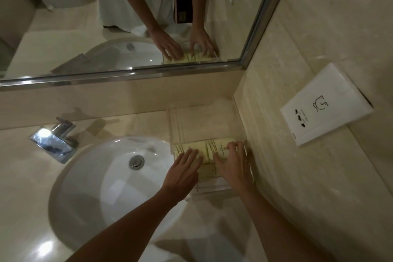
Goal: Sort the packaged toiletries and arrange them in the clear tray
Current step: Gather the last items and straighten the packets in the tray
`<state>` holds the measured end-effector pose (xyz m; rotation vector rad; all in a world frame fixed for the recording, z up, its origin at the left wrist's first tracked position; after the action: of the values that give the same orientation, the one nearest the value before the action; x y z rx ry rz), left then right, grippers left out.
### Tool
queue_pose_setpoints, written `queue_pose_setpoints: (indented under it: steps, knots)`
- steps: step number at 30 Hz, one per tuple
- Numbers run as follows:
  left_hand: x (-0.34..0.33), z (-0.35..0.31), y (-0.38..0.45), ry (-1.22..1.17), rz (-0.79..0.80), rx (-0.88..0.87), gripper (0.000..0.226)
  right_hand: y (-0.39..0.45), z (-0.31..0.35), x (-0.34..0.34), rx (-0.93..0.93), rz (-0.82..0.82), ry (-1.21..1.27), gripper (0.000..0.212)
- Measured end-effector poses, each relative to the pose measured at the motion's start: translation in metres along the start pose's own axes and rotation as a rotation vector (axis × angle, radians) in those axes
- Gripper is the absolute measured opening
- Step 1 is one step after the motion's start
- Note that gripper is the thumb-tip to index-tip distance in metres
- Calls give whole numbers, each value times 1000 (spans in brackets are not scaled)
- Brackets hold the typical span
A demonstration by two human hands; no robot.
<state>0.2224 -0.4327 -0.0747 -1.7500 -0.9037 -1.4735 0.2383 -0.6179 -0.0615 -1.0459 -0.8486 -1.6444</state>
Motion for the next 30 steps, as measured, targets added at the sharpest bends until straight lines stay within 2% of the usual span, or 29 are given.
queue_pose_setpoints:
  steps: [3,5,7,9,12,17,24,30]
  knots:
    - [2,-1,-7,9,-26,-15,59,-8,1,11,121,-40,-115,51]
    - [0,-5,-17,0,-40,-53,64,-24,1,15,289,-59,-130,57]
    - [-4,-9,-25,-9,-31,-85,69,-48,-4,11,484,5,-136,67]
    - [-10,-14,-32,2,-4,-145,72,-70,-18,4,573,105,-175,81]
    - [-21,-16,-44,81,52,-261,79,-86,-44,-1,504,240,-250,89]
    - [-21,-12,-48,125,88,-251,92,-84,-58,1,443,328,-300,74]
    - [-11,-8,-36,121,122,-125,121,-57,-36,22,536,333,-306,103]
    - [-14,-9,-32,133,140,-123,122,-47,-33,13,591,421,-328,114]
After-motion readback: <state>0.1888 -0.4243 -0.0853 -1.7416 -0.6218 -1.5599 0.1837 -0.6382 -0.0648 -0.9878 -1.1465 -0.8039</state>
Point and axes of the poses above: each hand's wrist, its own y-axis towards the middle knuckle, its own x-axis out of the back of the hand, z = x × y, the point moved 3 cm from there along y, towards the middle knuckle, and after that the axes turned 6 degrees about -z, right-handed, at the moved point
